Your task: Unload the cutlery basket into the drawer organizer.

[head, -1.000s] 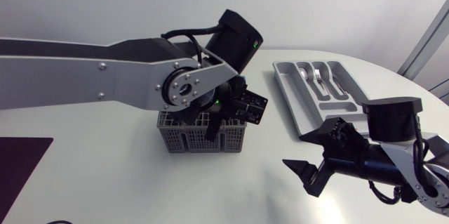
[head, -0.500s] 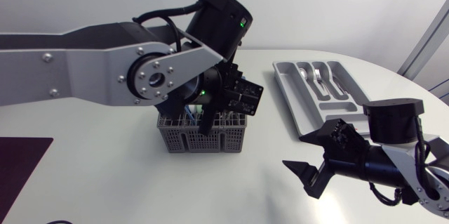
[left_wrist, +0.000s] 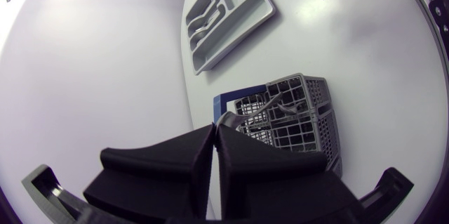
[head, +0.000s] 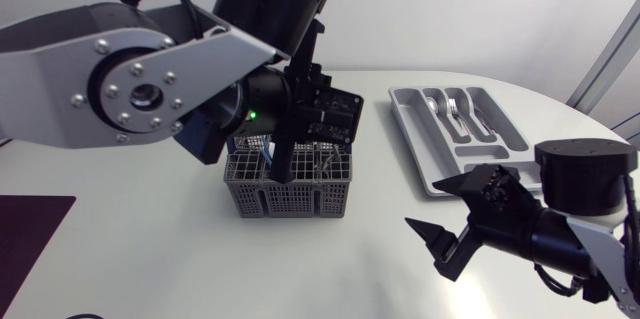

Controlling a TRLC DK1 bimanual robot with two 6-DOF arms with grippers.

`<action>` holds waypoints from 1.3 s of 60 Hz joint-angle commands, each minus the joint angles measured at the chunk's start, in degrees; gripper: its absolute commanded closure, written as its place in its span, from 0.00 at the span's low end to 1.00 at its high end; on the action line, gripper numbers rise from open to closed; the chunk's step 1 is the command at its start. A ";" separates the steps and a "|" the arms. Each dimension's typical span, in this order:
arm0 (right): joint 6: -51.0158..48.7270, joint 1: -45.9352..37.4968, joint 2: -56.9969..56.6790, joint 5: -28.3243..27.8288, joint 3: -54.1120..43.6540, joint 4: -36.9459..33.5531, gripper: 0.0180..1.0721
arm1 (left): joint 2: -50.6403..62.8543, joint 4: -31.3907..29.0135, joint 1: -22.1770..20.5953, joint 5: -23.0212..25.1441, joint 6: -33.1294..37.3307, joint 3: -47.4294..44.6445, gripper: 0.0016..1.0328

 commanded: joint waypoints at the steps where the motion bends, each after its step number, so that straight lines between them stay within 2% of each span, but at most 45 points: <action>1: 1.82 0.54 -4.18 1.25 -2.18 0.45 0.09 | -1.08 -0.06 -0.52 -0.59 -4.39 1.33 0.91; 17: 3.31 5.46 -14.29 9.16 -3.06 2.30 0.09 | 2.87 -4.01 -3.15 -0.50 -25.84 8.36 0.90; 27: 3.57 11.88 -16.75 16.72 -3.59 6.08 0.10 | 6.56 -9.29 -3.51 0.20 -37.27 15.13 0.90; 35: 2.69 15.22 -16.58 20.23 -3.94 10.12 0.17 | 9.55 -12.71 -2.98 3.72 -45.00 19.00 0.90; 39: 1.90 15.31 -15.08 20.59 -4.12 12.58 0.18 | 10.87 -14.56 -2.36 7.59 -48.96 20.93 0.90; 43: 0.94 15.31 -13.85 20.59 -4.12 14.25 0.20 | 12.10 -17.02 -2.19 9.61 -51.42 22.69 0.90; 47: -0.21 15.75 -13.24 20.67 -4.38 15.75 0.27 | 12.98 -18.69 -2.28 11.80 -53.53 23.83 0.90; 53: -1.44 16.54 -10.95 20.94 -4.38 17.42 0.33 | 13.68 -19.66 -2.80 12.33 -54.58 24.80 0.90; 68: -3.55 16.71 -4.89 21.38 -4.73 23.66 0.33 | 15.09 -21.68 -3.42 14.18 -55.90 26.91 0.90; 71: -4.34 16.89 -3.83 21.73 -4.56 25.06 0.41 | 15.35 -22.03 -3.42 14.27 -56.16 27.17 0.90; 76: -4.86 16.98 -2.60 21.82 -4.12 25.59 0.45 | 15.61 -22.38 -3.42 14.44 -56.43 27.35 0.90; 78: -5.13 16.98 -2.25 22.08 -3.94 26.12 0.49 | 15.79 -22.64 -3.42 14.53 -56.51 27.52 0.90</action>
